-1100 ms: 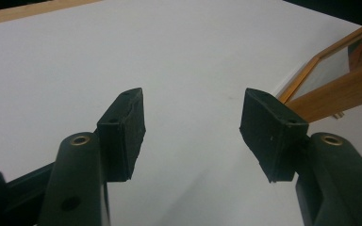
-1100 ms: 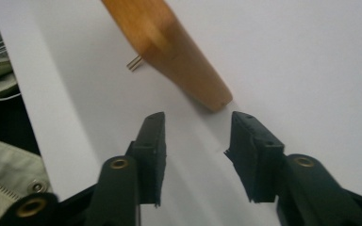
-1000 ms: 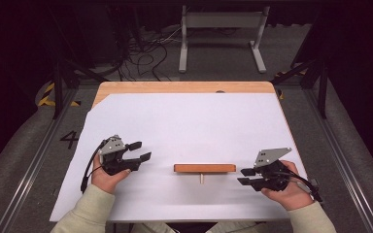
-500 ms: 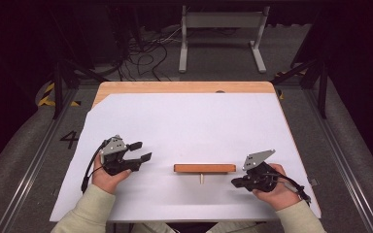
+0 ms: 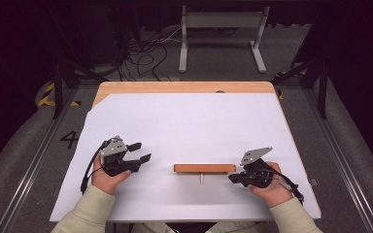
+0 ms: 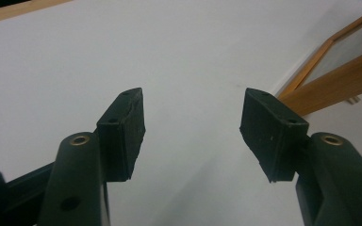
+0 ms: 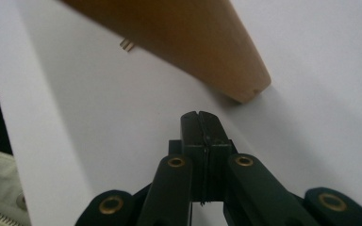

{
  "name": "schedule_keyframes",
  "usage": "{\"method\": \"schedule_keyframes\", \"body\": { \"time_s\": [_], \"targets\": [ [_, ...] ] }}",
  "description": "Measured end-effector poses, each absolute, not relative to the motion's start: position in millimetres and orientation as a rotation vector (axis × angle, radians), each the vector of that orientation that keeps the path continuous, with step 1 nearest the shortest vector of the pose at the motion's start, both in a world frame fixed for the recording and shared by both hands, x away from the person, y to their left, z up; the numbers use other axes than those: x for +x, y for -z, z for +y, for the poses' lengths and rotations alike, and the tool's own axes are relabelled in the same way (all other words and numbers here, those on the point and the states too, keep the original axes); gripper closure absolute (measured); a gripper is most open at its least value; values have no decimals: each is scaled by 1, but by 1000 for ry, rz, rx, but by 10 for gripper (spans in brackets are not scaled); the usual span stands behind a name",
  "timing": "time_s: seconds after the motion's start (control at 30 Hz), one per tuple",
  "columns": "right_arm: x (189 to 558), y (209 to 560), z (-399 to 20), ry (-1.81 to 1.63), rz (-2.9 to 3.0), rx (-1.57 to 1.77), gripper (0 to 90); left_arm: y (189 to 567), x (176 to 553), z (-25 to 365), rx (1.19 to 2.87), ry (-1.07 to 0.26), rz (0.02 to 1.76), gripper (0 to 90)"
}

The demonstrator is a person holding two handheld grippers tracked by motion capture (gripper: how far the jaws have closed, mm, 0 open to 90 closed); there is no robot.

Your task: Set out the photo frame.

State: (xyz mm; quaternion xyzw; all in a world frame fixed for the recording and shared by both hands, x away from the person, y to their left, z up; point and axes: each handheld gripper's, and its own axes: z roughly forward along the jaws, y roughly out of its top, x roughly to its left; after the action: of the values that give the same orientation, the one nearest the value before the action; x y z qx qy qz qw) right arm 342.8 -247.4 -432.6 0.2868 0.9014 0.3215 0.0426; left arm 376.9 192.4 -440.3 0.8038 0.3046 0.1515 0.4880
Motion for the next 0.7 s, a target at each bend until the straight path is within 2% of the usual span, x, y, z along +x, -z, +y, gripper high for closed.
{"method": "schedule_keyframes", "body": {
  "time_s": [0.7],
  "targets": [
    [371, 432, -234, -994, 2590, 1042, 900, 444, 371, 203, 1965, -408, 787, 412]
  ]
}}
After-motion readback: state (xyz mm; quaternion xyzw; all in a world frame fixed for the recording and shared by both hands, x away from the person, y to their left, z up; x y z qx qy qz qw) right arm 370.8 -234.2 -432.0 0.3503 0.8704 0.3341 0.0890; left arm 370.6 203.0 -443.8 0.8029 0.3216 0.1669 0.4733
